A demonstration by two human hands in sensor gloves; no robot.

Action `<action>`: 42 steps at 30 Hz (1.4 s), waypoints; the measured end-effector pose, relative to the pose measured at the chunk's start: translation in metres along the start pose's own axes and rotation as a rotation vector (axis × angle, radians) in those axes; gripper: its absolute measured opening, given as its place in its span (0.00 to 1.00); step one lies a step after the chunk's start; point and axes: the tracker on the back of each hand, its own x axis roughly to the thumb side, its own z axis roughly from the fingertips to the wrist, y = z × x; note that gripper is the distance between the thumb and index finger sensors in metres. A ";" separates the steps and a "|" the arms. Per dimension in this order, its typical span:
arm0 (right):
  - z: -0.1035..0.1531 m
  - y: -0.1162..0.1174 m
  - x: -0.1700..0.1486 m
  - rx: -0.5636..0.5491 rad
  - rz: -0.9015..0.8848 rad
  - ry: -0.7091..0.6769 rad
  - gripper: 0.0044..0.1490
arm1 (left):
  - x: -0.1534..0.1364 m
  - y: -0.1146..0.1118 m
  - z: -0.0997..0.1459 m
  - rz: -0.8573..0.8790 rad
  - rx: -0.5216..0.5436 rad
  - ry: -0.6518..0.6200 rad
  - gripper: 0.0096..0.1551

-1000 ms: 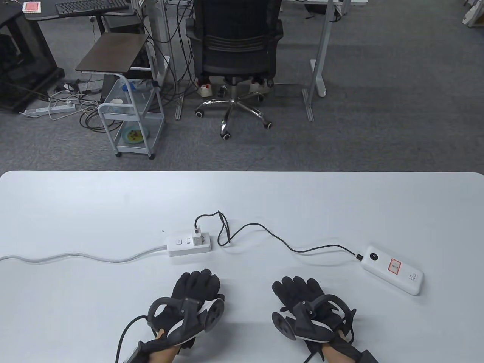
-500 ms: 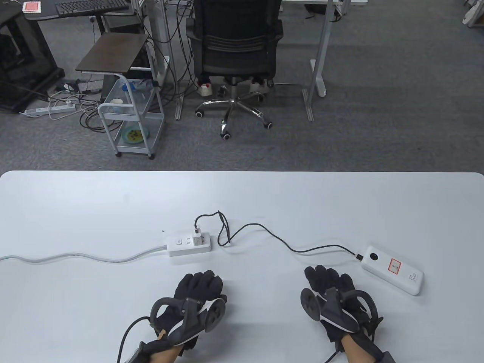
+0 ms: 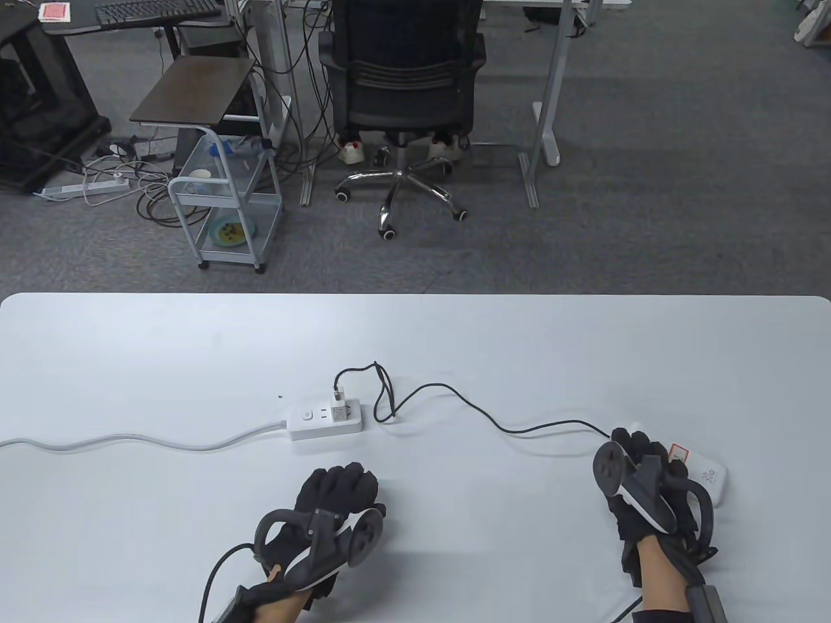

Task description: Unplug the charger and disconnect the battery pack

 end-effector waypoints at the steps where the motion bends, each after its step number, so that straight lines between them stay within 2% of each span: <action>1: -0.004 0.001 -0.004 0.023 0.006 0.020 0.46 | 0.000 -0.001 0.000 0.001 -0.004 -0.001 0.34; 7: -0.017 0.000 -0.015 0.018 0.026 0.053 0.47 | 0.001 -0.004 -0.002 -0.019 -0.024 0.002 0.34; 10: -0.029 -0.001 -0.023 0.026 0.029 0.077 0.48 | -0.003 0.001 0.001 -0.035 0.000 0.012 0.34; 15: -0.048 0.009 -0.035 0.140 0.026 0.082 0.51 | -0.004 0.002 0.000 0.019 -0.032 0.007 0.34; 17: -0.059 0.013 -0.040 0.183 0.021 0.064 0.57 | -0.001 0.005 0.003 0.059 -0.028 -0.006 0.34; 19: -0.067 0.017 -0.042 0.227 -0.013 0.010 0.58 | 0.004 0.005 0.003 0.084 -0.043 -0.025 0.34; 26: -0.081 0.024 -0.055 0.306 -0.143 0.004 0.63 | 0.016 -0.002 0.001 0.075 -0.069 -0.060 0.35; 30: -0.086 0.023 -0.055 0.329 -0.153 -0.006 0.60 | 0.012 -0.011 -0.002 0.072 -0.095 -0.049 0.32; 35: -0.084 0.018 -0.051 0.239 -0.076 -0.067 0.60 | 0.008 -0.017 -0.002 0.046 -0.101 -0.047 0.32; 39: -0.081 0.013 -0.046 0.178 0.007 -0.100 0.61 | 0.007 -0.013 0.000 0.090 -0.045 -0.059 0.31; 42: -0.078 0.012 -0.044 0.162 -0.020 -0.113 0.61 | 0.008 -0.010 0.000 0.095 -0.041 -0.057 0.31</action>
